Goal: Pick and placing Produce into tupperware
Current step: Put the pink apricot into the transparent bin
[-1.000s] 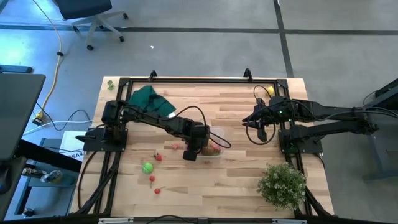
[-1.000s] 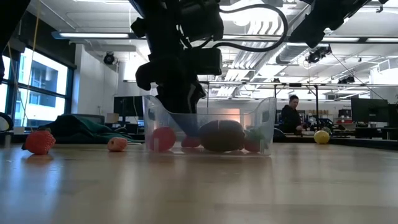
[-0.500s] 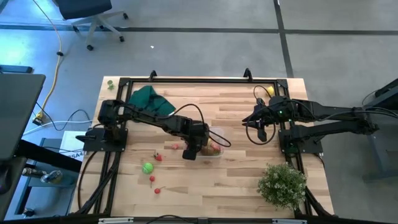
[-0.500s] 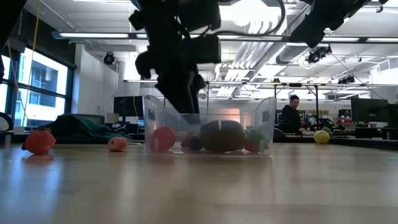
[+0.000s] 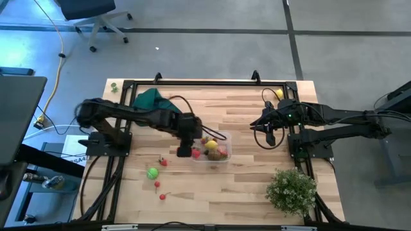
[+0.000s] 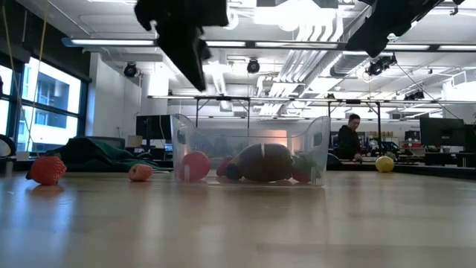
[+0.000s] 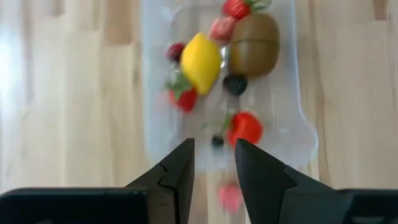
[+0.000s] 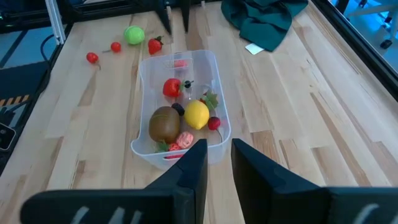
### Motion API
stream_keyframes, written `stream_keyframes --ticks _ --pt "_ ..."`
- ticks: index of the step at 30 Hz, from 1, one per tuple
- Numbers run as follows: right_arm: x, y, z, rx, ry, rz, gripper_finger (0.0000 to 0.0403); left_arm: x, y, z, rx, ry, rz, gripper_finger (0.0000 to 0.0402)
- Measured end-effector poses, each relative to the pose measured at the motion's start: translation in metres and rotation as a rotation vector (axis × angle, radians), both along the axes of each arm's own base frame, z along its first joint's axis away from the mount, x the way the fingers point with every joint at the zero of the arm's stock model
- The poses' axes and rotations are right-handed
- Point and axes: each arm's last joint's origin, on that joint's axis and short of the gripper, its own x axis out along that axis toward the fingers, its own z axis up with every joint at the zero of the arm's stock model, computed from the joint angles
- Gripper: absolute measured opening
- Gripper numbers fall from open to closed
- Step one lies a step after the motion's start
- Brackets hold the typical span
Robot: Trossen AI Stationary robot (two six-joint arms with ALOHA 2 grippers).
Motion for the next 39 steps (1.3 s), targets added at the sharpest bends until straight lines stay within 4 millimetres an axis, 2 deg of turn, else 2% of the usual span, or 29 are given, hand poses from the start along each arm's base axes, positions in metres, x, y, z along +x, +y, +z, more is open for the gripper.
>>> stream_keyframes --ticks 4,6,10,17,23,26,34,39 --pt "0.000 0.000 0.000 0.000 0.000 0.000 0.0062 -0.026 0.000 0.017 0.044 0.067 0.100 0.0108" --pt "0.000 0.000 0.000 0.000 0.000 0.000 0.0062 -0.038 0.000 0.019 0.055 0.110 0.156 0.0108" --pt "0.000 0.000 0.000 0.000 0.000 0.000 0.0062 -0.053 -0.002 -0.002 -0.001 0.142 0.193 0.0108" --pt "0.000 0.000 0.000 0.000 0.000 0.000 0.0062 -0.062 -0.007 -0.061 -0.151 0.004 0.162 0.0108" --pt "0.000 0.000 0.000 0.000 0.001 0.000 0.0062 -0.071 -0.009 -0.090 -0.209 -0.023 0.154 0.0108" --pt "0.000 0.000 0.000 0.000 0.001 0.000 0.0062 -0.073 -0.009 -0.097 -0.210 -0.038 0.152 0.0108" --pt "0.000 0.000 0.000 0.000 0.000 0.000 0.0062 -0.072 -0.009 -0.097 -0.190 -0.050 0.119 0.0109" --pt "0.000 0.000 0.000 0.000 0.000 0.000 0.0062 -0.072 -0.009 -0.098 -0.170 -0.047 0.120 0.0145"
